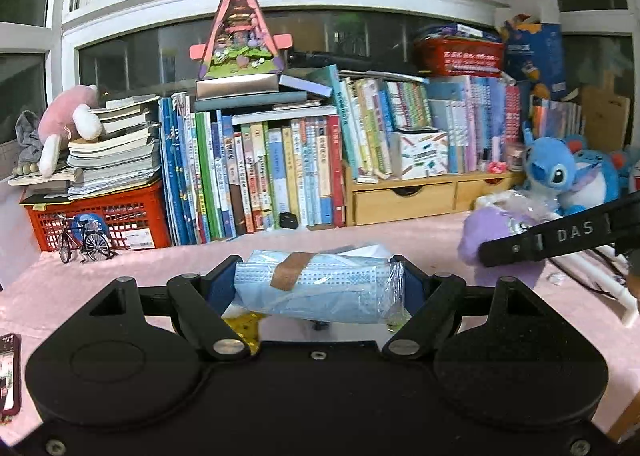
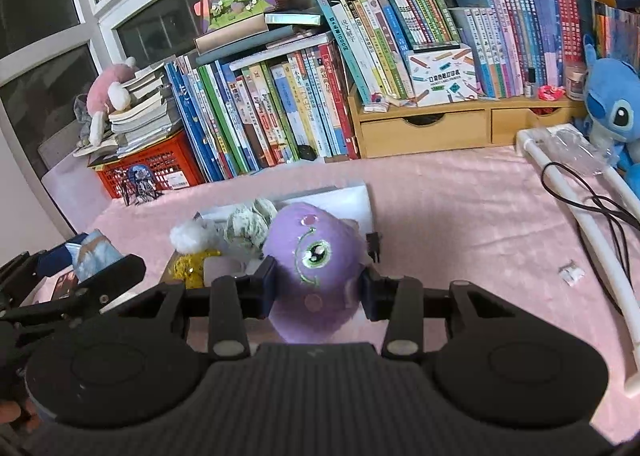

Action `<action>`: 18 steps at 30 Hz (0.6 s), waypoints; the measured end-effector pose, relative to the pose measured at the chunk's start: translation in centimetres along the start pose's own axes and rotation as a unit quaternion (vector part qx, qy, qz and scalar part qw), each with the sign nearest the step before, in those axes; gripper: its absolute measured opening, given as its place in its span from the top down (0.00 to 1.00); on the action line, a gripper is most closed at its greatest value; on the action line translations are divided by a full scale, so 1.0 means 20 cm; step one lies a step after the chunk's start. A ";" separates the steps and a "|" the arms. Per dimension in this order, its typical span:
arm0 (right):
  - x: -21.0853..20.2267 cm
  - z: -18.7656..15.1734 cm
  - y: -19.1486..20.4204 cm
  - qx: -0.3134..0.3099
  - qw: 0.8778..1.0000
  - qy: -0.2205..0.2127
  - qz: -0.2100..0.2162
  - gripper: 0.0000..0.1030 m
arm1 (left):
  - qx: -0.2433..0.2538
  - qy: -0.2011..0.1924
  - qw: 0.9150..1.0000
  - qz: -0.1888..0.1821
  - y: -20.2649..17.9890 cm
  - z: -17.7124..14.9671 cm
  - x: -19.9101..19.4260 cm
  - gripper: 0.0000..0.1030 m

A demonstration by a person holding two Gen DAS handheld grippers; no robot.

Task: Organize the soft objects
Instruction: 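Carry the blue packet and purple plush over the white tray with both tools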

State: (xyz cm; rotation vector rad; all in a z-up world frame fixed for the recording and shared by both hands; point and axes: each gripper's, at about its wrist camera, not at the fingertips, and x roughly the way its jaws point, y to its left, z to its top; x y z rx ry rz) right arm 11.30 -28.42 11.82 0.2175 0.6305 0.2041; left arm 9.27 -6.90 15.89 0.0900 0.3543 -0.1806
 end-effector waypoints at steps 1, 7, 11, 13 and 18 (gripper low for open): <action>0.02 0.01 0.01 0.002 1.000 -0.001 -0.003 0.54 | 0.000 0.002 1.000 0.006 0.02 0.01 0.03 0.25; 0.19 0.07 0.01 0.015 1.000 0.009 -0.010 0.54 | -0.015 0.029 0.999 0.024 0.14 0.07 0.27 0.25; 0.29 0.11 0.01 0.015 1.000 0.012 -0.012 0.53 | -0.031 0.062 0.997 0.031 0.22 0.10 0.45 0.25; 0.34 0.13 0.02 0.013 1.000 0.012 -0.011 0.53 | -0.045 0.078 0.995 0.030 0.26 0.12 0.52 0.25; 0.46 0.20 0.03 0.003 1.000 0.007 -0.008 0.52 | -0.060 0.119 0.991 0.031 0.32 0.15 0.70 0.25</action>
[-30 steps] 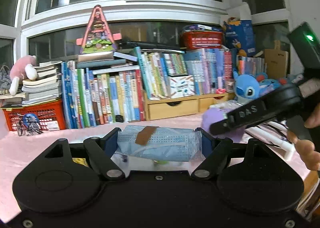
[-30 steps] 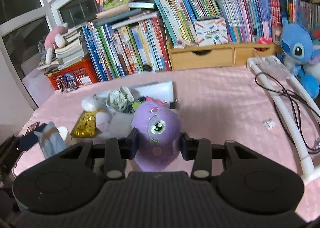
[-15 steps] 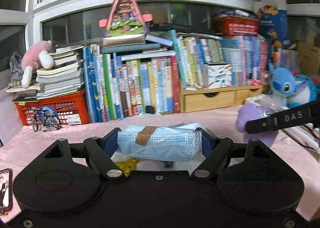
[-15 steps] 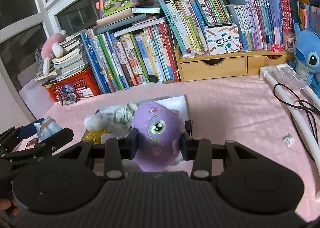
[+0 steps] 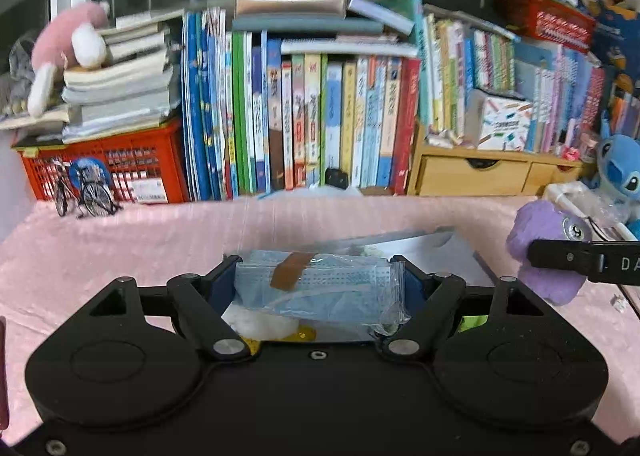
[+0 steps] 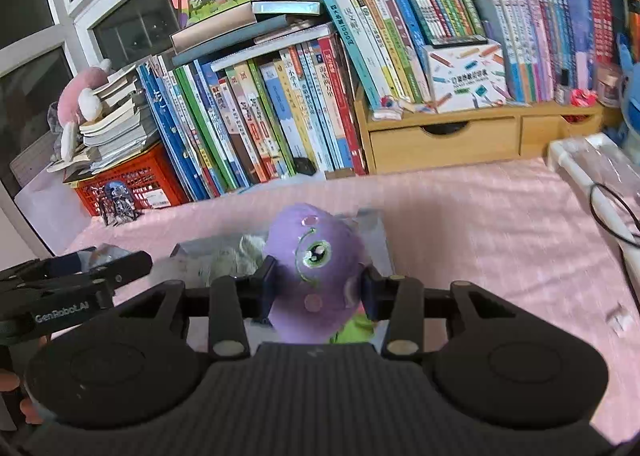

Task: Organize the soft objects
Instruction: 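Carry the blue packet and purple plush over the white tray with both tools, then lower the packet and plush into the tray and open both tools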

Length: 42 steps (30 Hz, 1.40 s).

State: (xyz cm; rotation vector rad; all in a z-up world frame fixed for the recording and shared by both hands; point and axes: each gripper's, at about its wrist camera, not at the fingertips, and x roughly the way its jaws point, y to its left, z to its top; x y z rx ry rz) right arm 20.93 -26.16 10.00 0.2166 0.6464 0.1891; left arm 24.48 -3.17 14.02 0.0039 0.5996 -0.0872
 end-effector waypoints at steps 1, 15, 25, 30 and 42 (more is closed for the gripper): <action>0.03 0.01 0.00 -0.003 1.000 0.002 0.000 0.52 | -0.003 0.010 1.000 -0.003 0.01 0.01 0.03 0.25; 0.39 0.04 0.02 -0.014 0.998 0.051 -0.017 0.65 | -0.015 0.100 0.995 -0.012 0.02 0.02 0.37 0.25; 0.40 -0.02 0.05 -0.042 0.997 0.064 -0.002 0.68 | -0.003 0.131 0.991 -0.002 0.02 -0.04 0.46 0.24; 0.39 -0.03 0.06 -0.050 0.997 0.066 0.004 0.67 | 0.013 0.138 0.990 0.004 -0.01 -0.04 0.47 0.23; 0.36 -0.04 0.08 -0.054 0.997 0.061 0.013 0.57 | 0.002 0.138 0.990 -0.005 -0.01 -0.04 0.44 0.16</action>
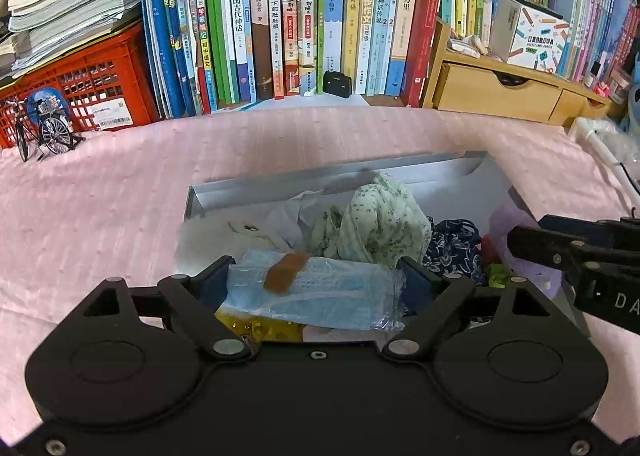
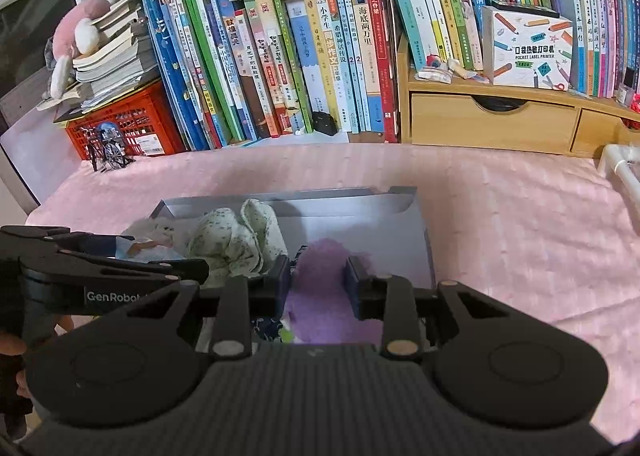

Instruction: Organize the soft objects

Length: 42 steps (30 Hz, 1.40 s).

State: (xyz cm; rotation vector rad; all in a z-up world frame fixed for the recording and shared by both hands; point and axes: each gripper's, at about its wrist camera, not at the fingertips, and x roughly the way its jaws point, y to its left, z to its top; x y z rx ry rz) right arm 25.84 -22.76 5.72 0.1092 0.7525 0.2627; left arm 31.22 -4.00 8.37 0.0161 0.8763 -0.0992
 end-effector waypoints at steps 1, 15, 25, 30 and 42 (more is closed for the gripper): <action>-0.01 0.00 0.00 0.002 1.000 -0.002 0.001 0.55 | -0.003 -0.001 1.000 0.000 0.00 0.00 -0.01 0.16; -0.15 -0.04 -0.01 0.008 0.999 -0.043 0.013 0.36 | 0.007 -0.058 0.998 -0.002 -0.02 -0.05 -0.23 0.15; -0.41 -0.11 0.04 -0.017 0.993 -0.113 -0.003 0.24 | 0.042 -0.143 0.989 0.004 -0.07 -0.16 -0.51 0.11; -0.55 -0.17 0.08 -0.030 0.989 -0.148 -0.006 0.17 | 0.049 -0.166 0.985 -0.009 -0.08 -0.25 -0.64 0.10; -0.73 -0.37 0.19 -0.067 0.980 -0.188 -0.017 0.14 | 0.063 -0.181 0.981 -0.033 -0.11 -0.49 -0.78 0.09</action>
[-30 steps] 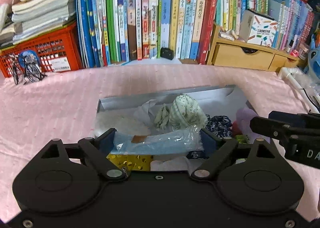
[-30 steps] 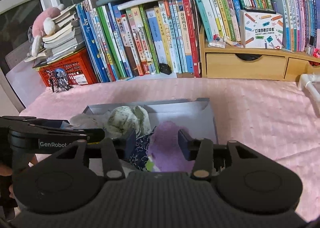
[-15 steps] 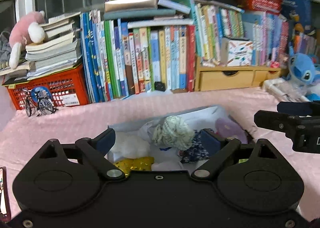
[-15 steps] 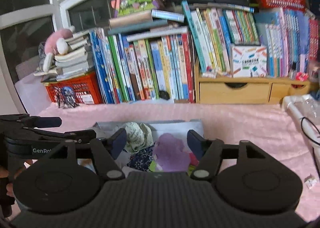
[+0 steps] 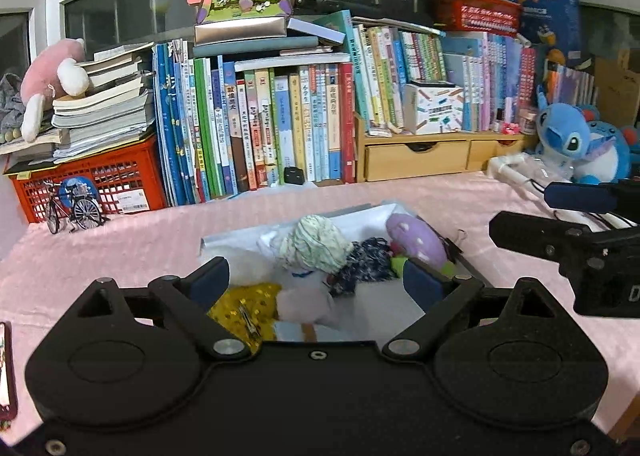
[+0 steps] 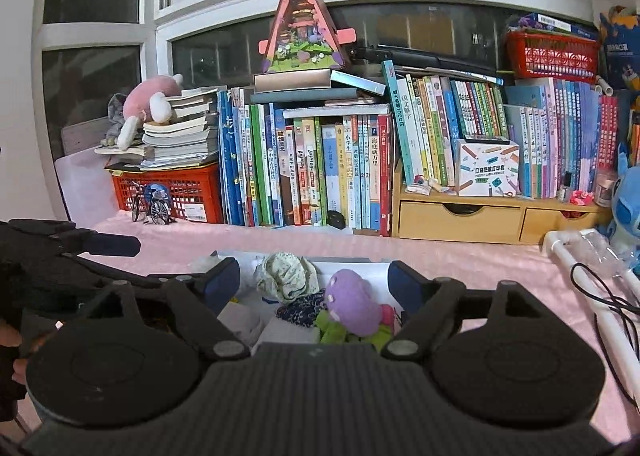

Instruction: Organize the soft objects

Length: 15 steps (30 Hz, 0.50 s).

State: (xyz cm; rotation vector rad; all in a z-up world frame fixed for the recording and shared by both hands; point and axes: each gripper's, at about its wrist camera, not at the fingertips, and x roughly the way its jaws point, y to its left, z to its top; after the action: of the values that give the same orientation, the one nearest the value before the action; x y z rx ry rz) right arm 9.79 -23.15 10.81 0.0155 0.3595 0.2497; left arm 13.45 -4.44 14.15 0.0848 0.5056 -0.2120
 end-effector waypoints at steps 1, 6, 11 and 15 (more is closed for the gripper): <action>-0.02 -0.01 0.00 0.002 1.000 -0.005 -0.001 0.14 | 0.000 -0.002 1.000 -0.002 0.00 -0.02 -0.02 0.09; -0.13 -0.09 -0.01 0.022 0.999 -0.024 -0.009 0.12 | -0.005 -0.018 1.000 -0.001 -0.02 -0.12 -0.14 0.09; -0.25 -0.21 -0.01 0.034 0.998 -0.044 -0.030 0.08 | -0.032 -0.040 0.999 0.006 -0.01 -0.26 -0.26 0.08; -0.32 -0.33 0.02 0.040 0.997 -0.049 -0.046 0.07 | -0.043 -0.054 0.997 0.028 -0.02 -0.40 -0.34 0.08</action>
State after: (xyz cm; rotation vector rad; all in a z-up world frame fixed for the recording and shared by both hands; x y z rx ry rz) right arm 1.49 -24.47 6.87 0.0889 0.2711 0.1434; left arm 3.83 -2.50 10.47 0.0027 0.4034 -0.1384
